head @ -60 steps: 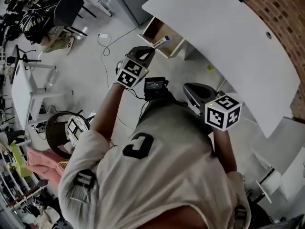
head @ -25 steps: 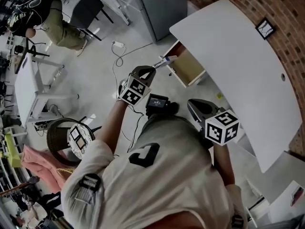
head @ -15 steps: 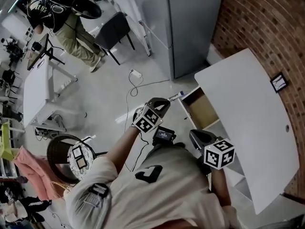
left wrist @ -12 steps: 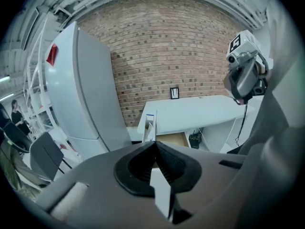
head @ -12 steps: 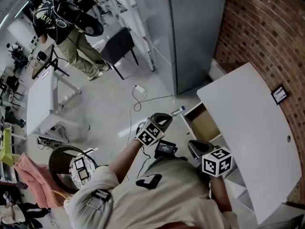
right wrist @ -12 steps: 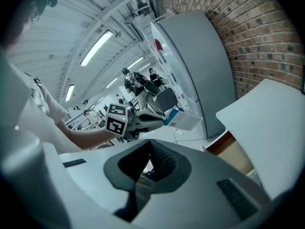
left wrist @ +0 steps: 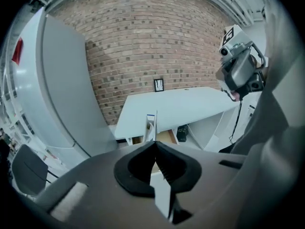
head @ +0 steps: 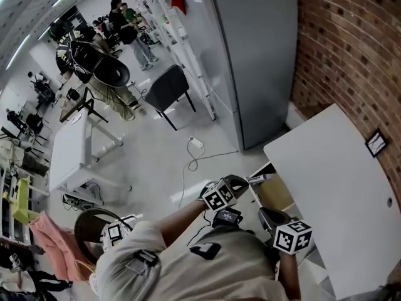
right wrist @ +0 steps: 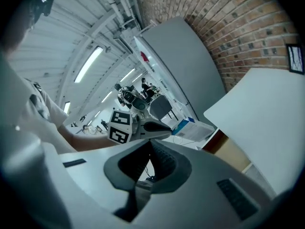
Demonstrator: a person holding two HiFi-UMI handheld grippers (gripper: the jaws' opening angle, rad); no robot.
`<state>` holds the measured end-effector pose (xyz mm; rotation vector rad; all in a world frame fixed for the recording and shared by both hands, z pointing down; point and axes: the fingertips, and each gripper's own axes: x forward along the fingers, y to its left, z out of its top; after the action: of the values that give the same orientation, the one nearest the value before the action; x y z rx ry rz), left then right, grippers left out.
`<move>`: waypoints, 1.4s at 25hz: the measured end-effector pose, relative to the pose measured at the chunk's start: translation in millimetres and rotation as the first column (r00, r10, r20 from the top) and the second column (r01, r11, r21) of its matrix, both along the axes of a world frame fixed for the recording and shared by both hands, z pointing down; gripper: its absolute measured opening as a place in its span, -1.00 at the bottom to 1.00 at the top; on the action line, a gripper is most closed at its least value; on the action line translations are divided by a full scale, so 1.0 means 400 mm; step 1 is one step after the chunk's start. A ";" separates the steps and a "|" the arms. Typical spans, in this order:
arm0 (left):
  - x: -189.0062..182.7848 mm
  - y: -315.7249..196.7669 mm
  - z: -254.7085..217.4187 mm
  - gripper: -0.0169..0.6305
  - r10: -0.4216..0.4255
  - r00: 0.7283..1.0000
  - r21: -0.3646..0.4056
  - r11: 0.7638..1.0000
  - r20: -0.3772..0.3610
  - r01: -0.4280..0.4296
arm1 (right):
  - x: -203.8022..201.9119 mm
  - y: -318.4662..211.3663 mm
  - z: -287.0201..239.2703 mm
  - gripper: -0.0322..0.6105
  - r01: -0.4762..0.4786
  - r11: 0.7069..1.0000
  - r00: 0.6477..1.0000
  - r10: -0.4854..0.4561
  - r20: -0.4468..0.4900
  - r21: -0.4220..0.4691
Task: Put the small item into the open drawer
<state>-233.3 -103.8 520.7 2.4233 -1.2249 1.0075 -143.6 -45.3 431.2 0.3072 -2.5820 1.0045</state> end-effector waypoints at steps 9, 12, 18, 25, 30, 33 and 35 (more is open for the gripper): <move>0.197 -0.031 0.159 -0.93 0.119 0.993 -0.135 0.984 -0.016 -0.120 | 0.142 -0.001 0.039 -0.89 -0.063 0.996 0.998 0.062 -0.032 -0.058; 0.133 -0.087 0.154 -0.93 0.139 0.990 -0.105 0.985 0.035 -0.135 | 0.109 -0.055 0.031 -0.89 -0.067 0.998 0.998 0.066 -0.014 -0.014; 0.183 0.020 0.246 -0.93 0.134 0.990 -0.202 0.970 -0.029 -0.138 | 0.207 0.007 0.089 -0.89 -0.145 0.983 0.984 0.132 -0.119 -0.114; 0.178 -0.006 0.385 -0.93 0.127 0.991 -0.262 0.956 -0.047 -0.135 | 0.182 0.019 0.112 -0.89 -0.159 0.983 0.973 0.140 -0.182 -0.093; 0.248 -0.034 0.479 -0.93 0.221 0.974 -0.297 0.928 -0.044 -0.224 | 0.200 0.036 0.129 -0.89 -0.205 0.974 0.950 0.175 -0.259 -0.095; 0.276 -0.045 0.550 -0.93 0.240 0.969 -0.336 0.910 -0.052 -0.243 | 0.216 0.048 0.149 -0.89 -0.247 0.962 0.933 0.203 -0.297 -0.119; 0.297 -0.049 0.585 -0.93 0.245 0.968 -0.353 0.901 -0.062 -0.251 | 0.225 0.061 0.164 -0.89 -0.271 0.952 0.925 0.217 -0.311 -0.143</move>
<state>-114.4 -123.5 754.6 2.3207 -0.6597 1.1611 -53.6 -20.8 496.6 0.6886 -2.2034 1.1745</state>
